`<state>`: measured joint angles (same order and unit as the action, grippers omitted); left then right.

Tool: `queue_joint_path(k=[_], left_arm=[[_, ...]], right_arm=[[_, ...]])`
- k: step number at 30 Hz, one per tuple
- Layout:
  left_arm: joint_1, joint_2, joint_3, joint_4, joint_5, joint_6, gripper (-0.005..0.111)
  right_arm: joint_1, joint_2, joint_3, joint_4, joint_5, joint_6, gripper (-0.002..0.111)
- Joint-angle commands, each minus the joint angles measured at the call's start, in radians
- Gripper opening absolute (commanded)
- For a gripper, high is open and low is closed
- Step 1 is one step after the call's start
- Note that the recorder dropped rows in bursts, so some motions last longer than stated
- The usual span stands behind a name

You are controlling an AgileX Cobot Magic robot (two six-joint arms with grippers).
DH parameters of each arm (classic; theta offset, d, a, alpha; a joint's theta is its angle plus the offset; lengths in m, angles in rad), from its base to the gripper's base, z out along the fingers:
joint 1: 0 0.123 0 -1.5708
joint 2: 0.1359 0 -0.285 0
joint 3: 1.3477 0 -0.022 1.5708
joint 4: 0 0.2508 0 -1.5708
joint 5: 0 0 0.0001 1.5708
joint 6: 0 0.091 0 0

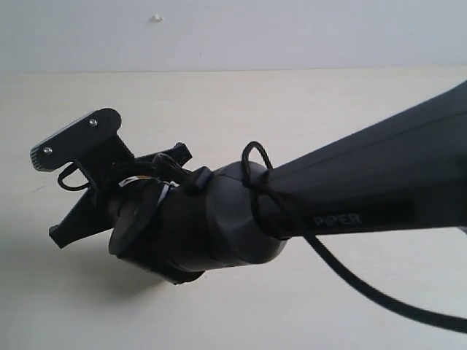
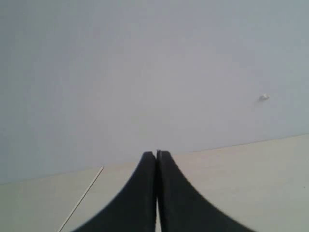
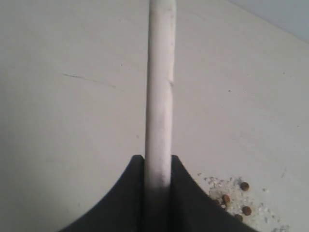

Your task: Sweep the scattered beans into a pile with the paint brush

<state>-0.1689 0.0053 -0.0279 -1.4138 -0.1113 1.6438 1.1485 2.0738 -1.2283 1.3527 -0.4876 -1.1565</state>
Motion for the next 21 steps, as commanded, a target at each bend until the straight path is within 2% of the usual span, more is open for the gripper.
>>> queue_joint_path(k=[1, 8, 14, 21], left_arm=[[-0.006, -0.005, 0.004, 0.002, 0.009, -0.003, 0.000], [-0.006, -0.005, 0.004, 0.002, 0.009, -0.003, 0.000], [-0.006, -0.005, 0.004, 0.002, 0.009, -0.003, 0.000], [-0.006, -0.005, 0.004, 0.002, 0.009, -0.003, 0.000]], right_arm=[[-0.036, -0.010, 0.005, -0.076, -0.026, -0.005, 0.000], [-0.091, 0.000, 0.005, -0.106, -0.032, 0.000, 0.000], [-0.080, -0.054, 0.005, -0.133, 0.001, -0.009, 0.000], [-0.078, -0.120, 0.005, -0.131, 0.258, -0.042, 0.000]])
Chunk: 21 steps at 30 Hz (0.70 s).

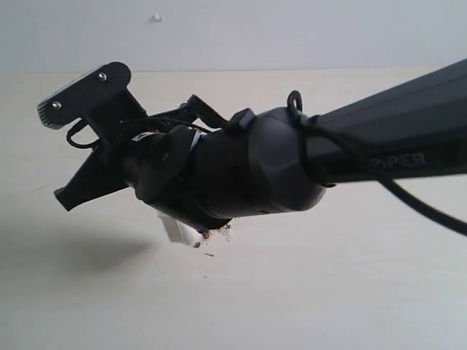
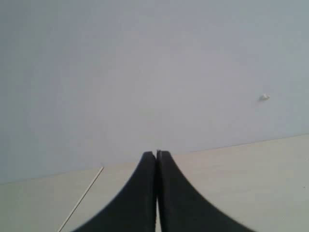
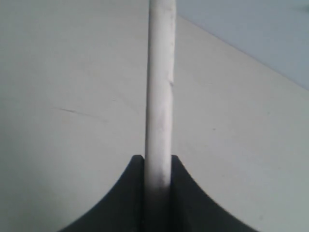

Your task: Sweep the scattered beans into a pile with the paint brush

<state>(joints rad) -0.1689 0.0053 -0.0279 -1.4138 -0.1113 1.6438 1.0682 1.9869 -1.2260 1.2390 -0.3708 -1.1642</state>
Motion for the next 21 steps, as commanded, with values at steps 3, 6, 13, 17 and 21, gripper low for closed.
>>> queue_joint_path(k=[3, 6, 13, 17, 21], left_arm=[[-0.006, -0.005, 0.004, 0.002, 0.009, -0.003, 0.000], [-0.006, -0.005, 0.004, 0.002, 0.009, -0.003, 0.000], [-0.006, -0.005, 0.004, 0.002, 0.009, -0.003, 0.000], [-0.006, -0.005, 0.004, 0.002, 0.009, -0.003, 0.000], [-0.006, -0.005, 0.004, 0.002, 0.009, -0.003, 0.000]], right_arm=[[0.003, -0.031, 0.012, -0.017, 0.223, -0.072, 0.000], [0.003, -0.031, 0.051, -0.021, 0.212, -0.116, 0.000], [-0.001, -0.031, 0.125, -0.032, 0.128, -0.150, 0.000], [-0.001, -0.017, 0.125, -0.068, 0.096, -0.150, 0.000], [-0.001, 0.023, 0.123, -0.077, 0.012, -0.150, 0.000]])
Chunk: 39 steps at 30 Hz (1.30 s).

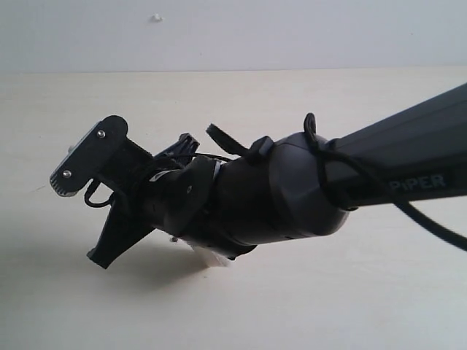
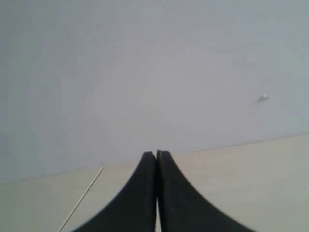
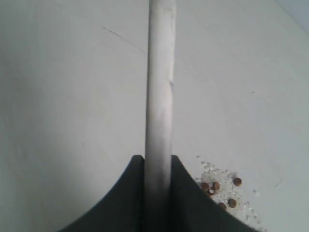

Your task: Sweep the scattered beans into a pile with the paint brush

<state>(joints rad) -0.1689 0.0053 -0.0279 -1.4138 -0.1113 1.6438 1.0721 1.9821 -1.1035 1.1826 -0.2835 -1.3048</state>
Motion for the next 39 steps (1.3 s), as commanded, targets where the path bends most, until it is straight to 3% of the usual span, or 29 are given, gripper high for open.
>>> queue_joint_path(k=[1, 11, 20, 29, 39], left_arm=[[-0.006, -0.005, 0.004, 0.002, 0.009, -0.003, 0.000], [-0.006, -0.005, 0.004, 0.002, 0.009, -0.003, 0.000], [-0.006, -0.005, 0.004, 0.002, 0.009, -0.003, 0.000], [-0.006, -0.005, 0.004, 0.002, 0.006, -0.003, 0.000], [-0.006, -0.005, 0.004, 0.002, 0.006, -0.003, 0.000]], right_arm=[[-0.005, 0.037, 0.000, -0.037, -0.083, -0.003, 0.000], [-0.005, 0.048, -0.004, -0.263, -0.162, 0.261, 0.000], [-0.003, -0.036, -0.013, -0.256, -0.150, 0.259, 0.000], [-0.003, -0.069, -0.009, -0.232, 0.072, 0.259, 0.000], [-0.003, 0.015, -0.009, -0.257, -0.096, 0.250, 0.000]])
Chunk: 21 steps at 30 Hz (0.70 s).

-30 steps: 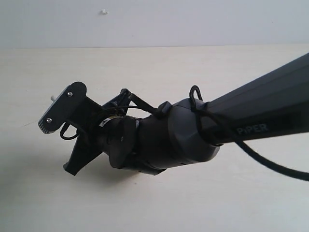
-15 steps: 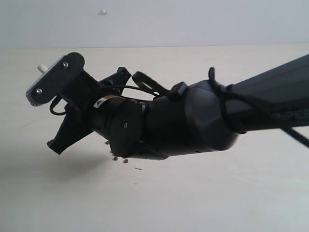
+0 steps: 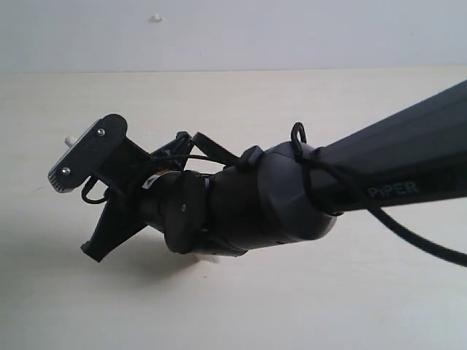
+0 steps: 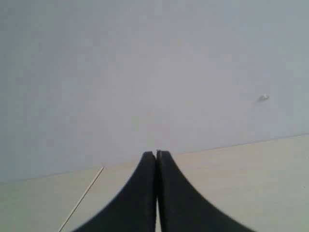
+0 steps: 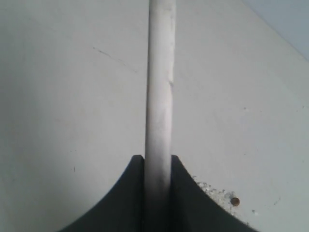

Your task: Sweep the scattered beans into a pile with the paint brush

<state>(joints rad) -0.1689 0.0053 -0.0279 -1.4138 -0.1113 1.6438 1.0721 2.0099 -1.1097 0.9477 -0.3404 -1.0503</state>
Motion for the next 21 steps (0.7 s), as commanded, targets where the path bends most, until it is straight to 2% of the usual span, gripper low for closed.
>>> queue_joint_path(k=[1, 7, 10, 13, 17, 21], left_arm=[[-0.006, -0.005, 0.004, 0.002, 0.006, -0.003, 0.000], [-0.006, -0.005, 0.004, 0.002, 0.006, -0.003, 0.000], [-0.006, -0.005, 0.004, 0.002, 0.006, -0.003, 0.000], [-0.006, -0.005, 0.004, 0.002, 0.006, -0.003, 0.000], [-0.006, -0.005, 0.004, 0.002, 0.006, -0.003, 0.000], [-0.006, -0.005, 0.004, 0.002, 0.006, -0.003, 0.000]], right_arm=[[-0.003, -0.016, -0.003, -0.022, -0.039, -0.004, 0.000], [-0.003, -0.096, -0.003, 0.138, -0.033, -0.143, 0.000], [-0.003, -0.133, -0.003, 0.361, -0.234, -0.390, 0.000], [-0.003, -0.130, -0.003, 0.479, -0.543, -0.483, 0.000], [-0.003, -0.088, 0.026, 0.477, -0.812, -0.399, 0.000], [-0.003, 0.000, 0.057, 0.423, -0.879, -0.101, 0.000]])
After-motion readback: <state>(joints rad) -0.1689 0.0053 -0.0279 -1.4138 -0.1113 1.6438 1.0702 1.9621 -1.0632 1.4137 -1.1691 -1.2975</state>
